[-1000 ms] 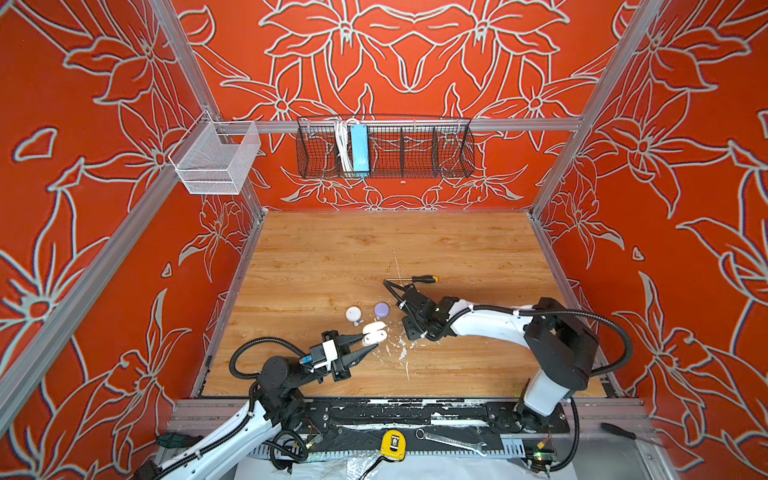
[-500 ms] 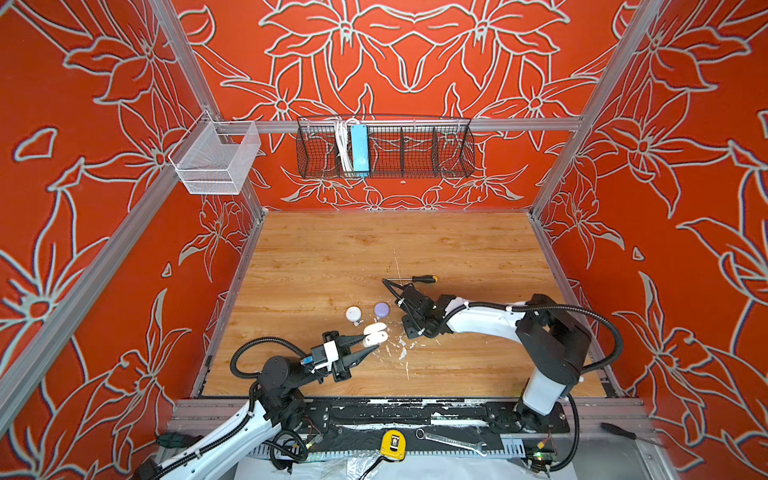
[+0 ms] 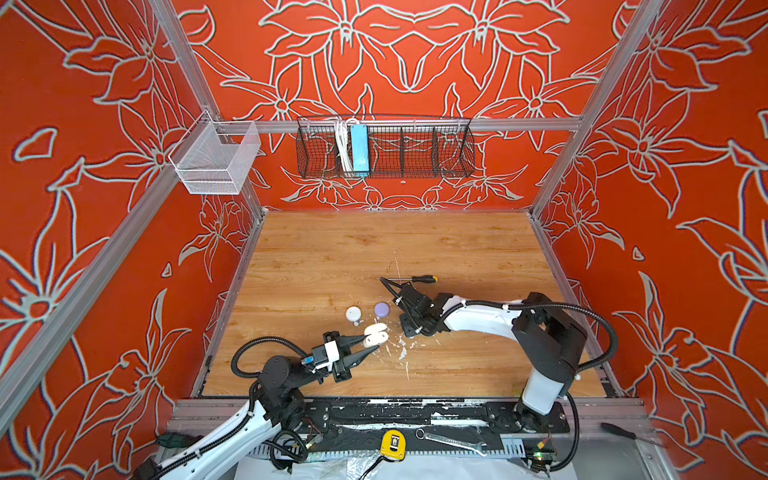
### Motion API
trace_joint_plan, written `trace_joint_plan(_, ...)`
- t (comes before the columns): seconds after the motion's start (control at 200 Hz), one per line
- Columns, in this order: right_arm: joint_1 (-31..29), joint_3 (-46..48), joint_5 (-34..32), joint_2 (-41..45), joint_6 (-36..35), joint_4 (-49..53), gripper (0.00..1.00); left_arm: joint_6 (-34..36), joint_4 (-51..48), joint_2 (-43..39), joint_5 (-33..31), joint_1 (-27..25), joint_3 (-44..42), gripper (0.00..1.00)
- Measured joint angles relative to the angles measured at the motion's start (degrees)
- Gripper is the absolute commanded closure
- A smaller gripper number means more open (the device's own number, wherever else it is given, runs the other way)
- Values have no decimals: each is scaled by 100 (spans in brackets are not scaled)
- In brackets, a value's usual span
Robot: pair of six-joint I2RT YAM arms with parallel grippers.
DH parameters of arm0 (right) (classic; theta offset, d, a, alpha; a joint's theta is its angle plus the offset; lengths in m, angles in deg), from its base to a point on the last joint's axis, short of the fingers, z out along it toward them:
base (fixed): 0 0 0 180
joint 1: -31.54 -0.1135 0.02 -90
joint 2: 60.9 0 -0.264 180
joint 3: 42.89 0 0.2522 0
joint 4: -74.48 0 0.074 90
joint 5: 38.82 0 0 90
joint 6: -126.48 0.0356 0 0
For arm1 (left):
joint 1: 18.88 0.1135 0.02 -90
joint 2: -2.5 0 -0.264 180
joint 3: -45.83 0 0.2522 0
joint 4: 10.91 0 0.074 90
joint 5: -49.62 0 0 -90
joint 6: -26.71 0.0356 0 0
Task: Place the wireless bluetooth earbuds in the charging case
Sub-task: 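Lower the right gripper onto a pale pink earbud and close on it, then lift the pink earbud with the right gripper toward the open white case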
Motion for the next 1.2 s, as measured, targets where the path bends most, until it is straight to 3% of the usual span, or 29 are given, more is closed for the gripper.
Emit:
trace_joint_plan(0.806, 15, 70, -83, 101, -13, 50, 82, 2, -7, -2, 0, -7, 0, 100)
trace_joint_plan(1.071, -131, 319, -538, 1180, 98, 396, 84, 0, -33, -2, -31, -33, 0, 100)
trace_joint_plan(1.201, -518, 455, -1204, 2048, 308, 422, 83, -2, -46, -15, -46, -33, 0, 100)
